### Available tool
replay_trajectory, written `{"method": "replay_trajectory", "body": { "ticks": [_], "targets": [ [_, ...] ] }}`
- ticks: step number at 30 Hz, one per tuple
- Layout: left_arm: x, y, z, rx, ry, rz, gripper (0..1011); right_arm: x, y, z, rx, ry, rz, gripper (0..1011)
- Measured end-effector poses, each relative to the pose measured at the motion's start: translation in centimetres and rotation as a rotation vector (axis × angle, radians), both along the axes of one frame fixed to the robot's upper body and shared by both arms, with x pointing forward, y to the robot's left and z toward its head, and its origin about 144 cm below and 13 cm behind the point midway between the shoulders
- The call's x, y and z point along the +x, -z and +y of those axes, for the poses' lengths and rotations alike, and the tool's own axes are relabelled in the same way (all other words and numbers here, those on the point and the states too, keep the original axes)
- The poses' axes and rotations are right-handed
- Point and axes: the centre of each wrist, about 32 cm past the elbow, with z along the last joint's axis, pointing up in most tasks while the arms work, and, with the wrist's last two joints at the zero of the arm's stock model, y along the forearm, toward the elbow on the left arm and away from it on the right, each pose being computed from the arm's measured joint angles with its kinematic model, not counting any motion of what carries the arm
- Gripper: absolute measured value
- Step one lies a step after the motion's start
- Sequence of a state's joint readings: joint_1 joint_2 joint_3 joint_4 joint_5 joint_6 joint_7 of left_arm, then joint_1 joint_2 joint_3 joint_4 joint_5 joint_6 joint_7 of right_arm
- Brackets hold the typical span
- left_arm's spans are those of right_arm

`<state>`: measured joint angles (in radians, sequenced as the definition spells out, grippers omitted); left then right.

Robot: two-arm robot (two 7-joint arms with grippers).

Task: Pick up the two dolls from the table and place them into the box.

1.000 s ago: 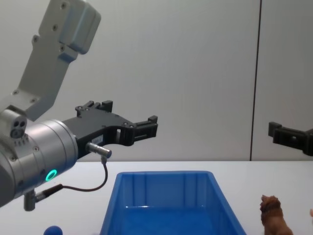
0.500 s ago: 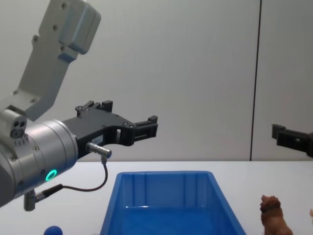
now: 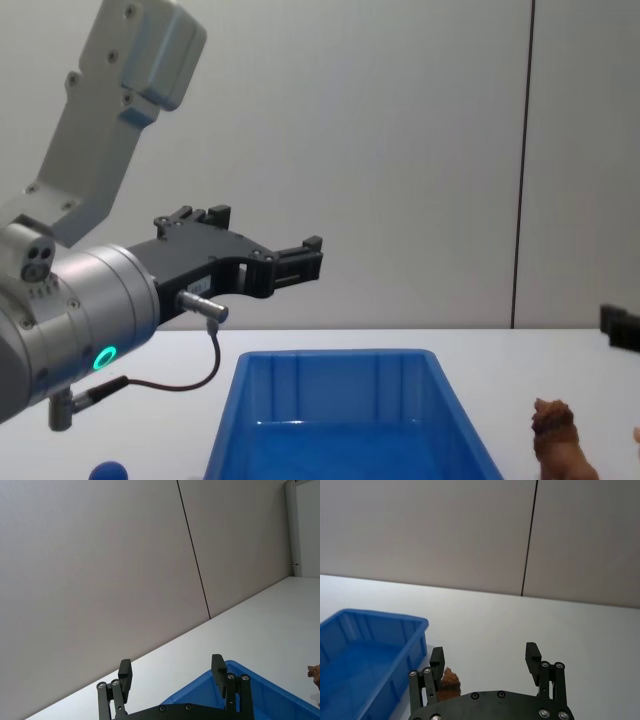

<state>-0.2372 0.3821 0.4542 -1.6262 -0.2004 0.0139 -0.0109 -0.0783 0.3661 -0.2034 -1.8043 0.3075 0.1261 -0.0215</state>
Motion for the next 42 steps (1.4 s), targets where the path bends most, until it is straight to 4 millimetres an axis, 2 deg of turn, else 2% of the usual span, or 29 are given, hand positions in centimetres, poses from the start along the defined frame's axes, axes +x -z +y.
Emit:
{"method": "replay_trajectory", "body": {
  "ticks": [15, 32, 42],
  "targets": [
    [0.0, 0.0, 0.0, 0.0, 0.0, 0.0, 1002, -0.9, 2.0, -0.1, -0.033, 0.076, 0.145, 1001],
    [0.0, 0.0, 0.0, 0.0, 0.0, 0.0, 1001, -0.7, 4.3, 0.3, -0.051, 0.107, 0.248, 1001],
    [0.0, 0.0, 0.0, 0.0, 0.0, 0.0, 1002, -0.1, 5.4, 0.4, -0.058, 0.111, 0.276, 744]
  ]
}}
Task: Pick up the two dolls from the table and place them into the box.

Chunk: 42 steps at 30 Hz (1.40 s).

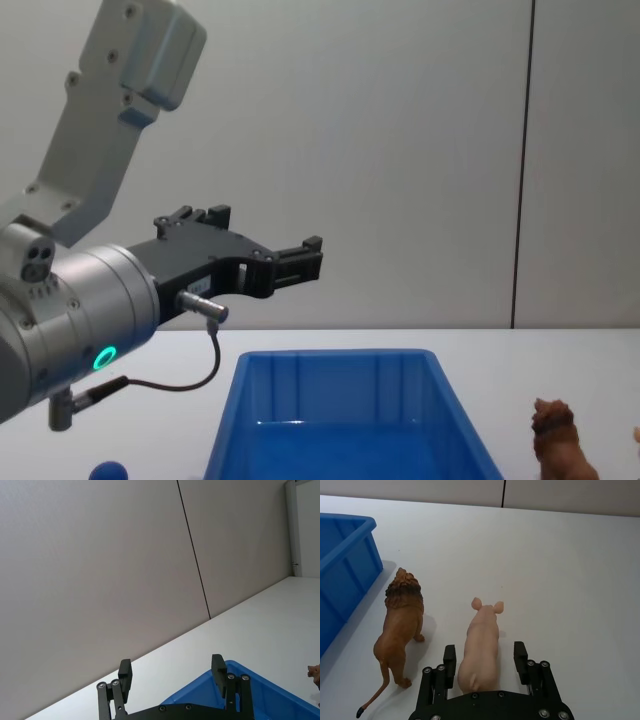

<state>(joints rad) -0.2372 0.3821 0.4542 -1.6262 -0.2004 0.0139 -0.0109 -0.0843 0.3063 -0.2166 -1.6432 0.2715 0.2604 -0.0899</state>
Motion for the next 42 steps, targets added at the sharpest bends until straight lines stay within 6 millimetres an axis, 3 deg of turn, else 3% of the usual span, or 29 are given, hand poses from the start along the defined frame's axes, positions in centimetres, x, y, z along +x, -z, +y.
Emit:
{"method": "replay_trajectory", "body": {
  "ticks": [12, 25, 42],
  "targets": [
    [0.0, 0.0, 0.0, 0.0, 0.0, 0.0, 1001, 0.3, 0.2, 0.2, -0.012, 0.008, -0.015, 384],
    [0.0, 0.0, 0.0, 0.0, 0.0, 0.0, 1002, 0.3, -1.9, 0.8, -0.012, -0.012, -0.107, 376],
    [0.0, 0.0, 0.0, 0.0, 0.0, 0.0, 1002, 1.6, -4.9, 2.9, 0.059, -0.201, -0.207, 376]
  ]
}}
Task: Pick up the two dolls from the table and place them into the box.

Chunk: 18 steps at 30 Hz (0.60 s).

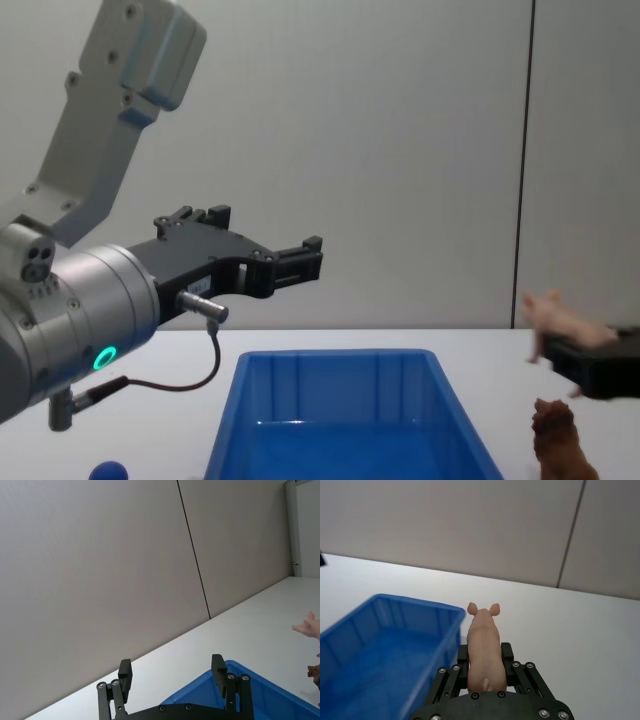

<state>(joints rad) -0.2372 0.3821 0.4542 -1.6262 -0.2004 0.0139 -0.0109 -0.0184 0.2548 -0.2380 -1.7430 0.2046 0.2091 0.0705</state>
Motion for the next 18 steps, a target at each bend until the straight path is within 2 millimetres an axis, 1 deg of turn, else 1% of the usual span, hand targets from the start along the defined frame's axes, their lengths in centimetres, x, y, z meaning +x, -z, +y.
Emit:
{"method": "replay_trajectory", "body": {
  "ticks": [12, 16, 18],
  "targets": [
    [0.0, 0.0, 0.0, 0.0, 0.0, 0.0, 1002, 1.6, -0.8, 2.2, 0.035, -0.17, -0.013, 376],
    [0.0, 0.0, 0.0, 0.0, 0.0, 0.0, 1002, 2.5, -0.9, 3.1, 0.045, -0.227, -0.003, 376],
    [0.0, 0.0, 0.0, 0.0, 0.0, 0.0, 1001, 2.9, -0.9, 3.6, 0.048, -0.25, 0.005, 413]
  ]
}}
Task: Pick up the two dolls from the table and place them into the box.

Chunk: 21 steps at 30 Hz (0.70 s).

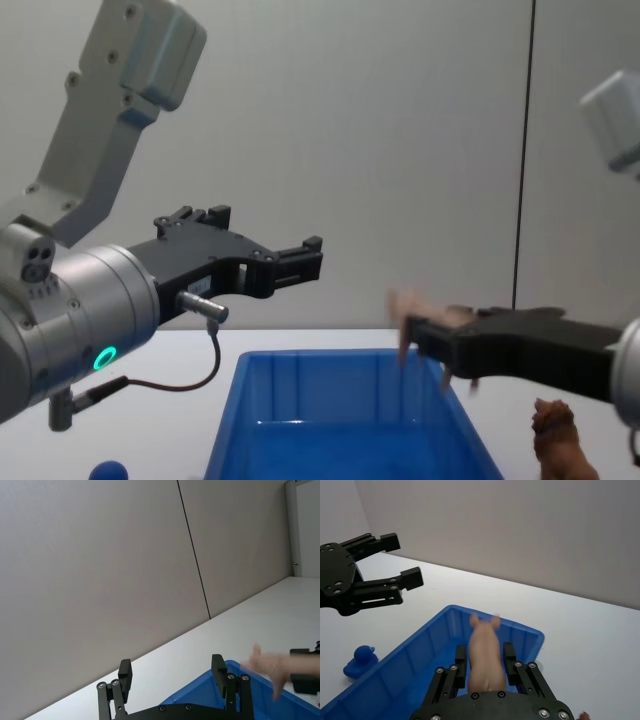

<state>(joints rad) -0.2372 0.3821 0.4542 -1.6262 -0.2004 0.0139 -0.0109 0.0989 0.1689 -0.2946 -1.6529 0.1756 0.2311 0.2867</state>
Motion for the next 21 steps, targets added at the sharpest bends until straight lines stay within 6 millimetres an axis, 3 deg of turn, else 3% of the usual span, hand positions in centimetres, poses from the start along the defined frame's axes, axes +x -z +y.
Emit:
{"method": "replay_trajectory", "body": {
  "ticks": [13, 21],
  "targets": [
    [0.0, 0.0, 0.0, 0.0, 0.0, 0.0, 1002, 1.7, 0.3, 1.1, -0.007, -0.047, 0.03, 836],
    [0.0, 0.0, 0.0, 0.0, 0.0, 0.0, 1002, 1.7, 0.2, 1.0, -0.019, -0.023, 0.024, 1001]
  ]
}}
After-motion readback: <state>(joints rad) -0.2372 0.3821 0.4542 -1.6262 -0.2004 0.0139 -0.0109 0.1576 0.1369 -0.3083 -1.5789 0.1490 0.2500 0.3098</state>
